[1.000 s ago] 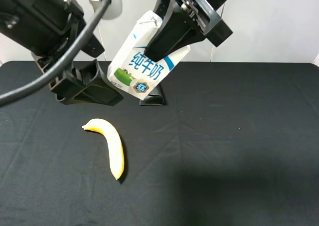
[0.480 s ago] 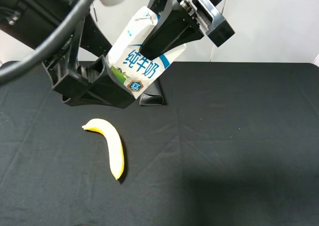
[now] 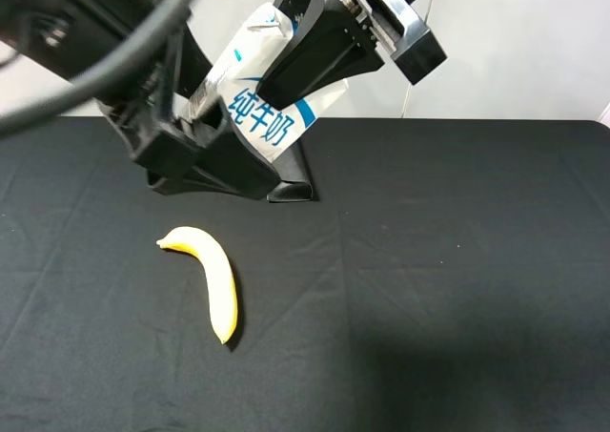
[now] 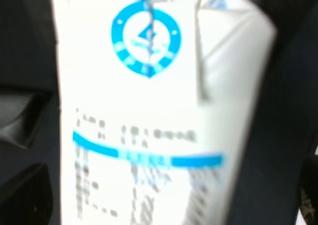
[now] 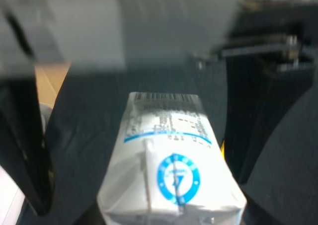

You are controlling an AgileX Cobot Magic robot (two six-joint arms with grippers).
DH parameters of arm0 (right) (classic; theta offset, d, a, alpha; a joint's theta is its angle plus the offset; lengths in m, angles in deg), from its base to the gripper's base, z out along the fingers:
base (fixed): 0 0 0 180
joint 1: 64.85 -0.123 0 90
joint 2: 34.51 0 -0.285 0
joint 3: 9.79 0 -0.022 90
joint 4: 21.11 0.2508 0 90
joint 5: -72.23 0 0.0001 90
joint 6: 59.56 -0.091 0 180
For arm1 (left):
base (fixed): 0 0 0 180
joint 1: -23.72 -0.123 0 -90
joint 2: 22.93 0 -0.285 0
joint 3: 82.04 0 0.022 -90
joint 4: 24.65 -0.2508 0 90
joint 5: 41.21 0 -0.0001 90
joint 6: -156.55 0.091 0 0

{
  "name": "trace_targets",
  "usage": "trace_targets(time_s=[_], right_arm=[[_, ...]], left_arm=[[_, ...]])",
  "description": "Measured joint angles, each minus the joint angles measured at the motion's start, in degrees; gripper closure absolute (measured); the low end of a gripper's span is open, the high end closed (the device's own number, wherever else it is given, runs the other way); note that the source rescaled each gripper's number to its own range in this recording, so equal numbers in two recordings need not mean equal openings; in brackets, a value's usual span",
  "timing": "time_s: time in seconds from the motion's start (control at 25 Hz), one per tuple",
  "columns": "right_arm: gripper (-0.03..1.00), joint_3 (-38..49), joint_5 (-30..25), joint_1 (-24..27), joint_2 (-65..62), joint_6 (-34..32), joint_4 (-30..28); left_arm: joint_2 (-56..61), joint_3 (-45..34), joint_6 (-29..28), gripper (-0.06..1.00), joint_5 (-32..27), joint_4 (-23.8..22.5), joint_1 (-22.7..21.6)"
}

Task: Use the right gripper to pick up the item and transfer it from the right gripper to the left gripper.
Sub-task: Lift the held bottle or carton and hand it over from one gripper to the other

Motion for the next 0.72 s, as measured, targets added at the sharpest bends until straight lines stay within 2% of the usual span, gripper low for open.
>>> trace_targets(time_s=[0.36,0.56,0.72], right_arm=[[0.90,0.0,0.0,0.0,0.0,0.0,0.0],[0.90,0.0,0.0,0.0,0.0,0.1,0.0],[0.90,0.0,0.0,0.0,0.0,0.1,0.0]], left_arm=[[-1.9,0.0,0.4,0.03,0.1,1.7,0.0],[-1.9,0.0,0.5,0.21,0.1,1.7,0.0],[-1.9,0.1,1.4,0.31,0.1,1.7,0.0]])
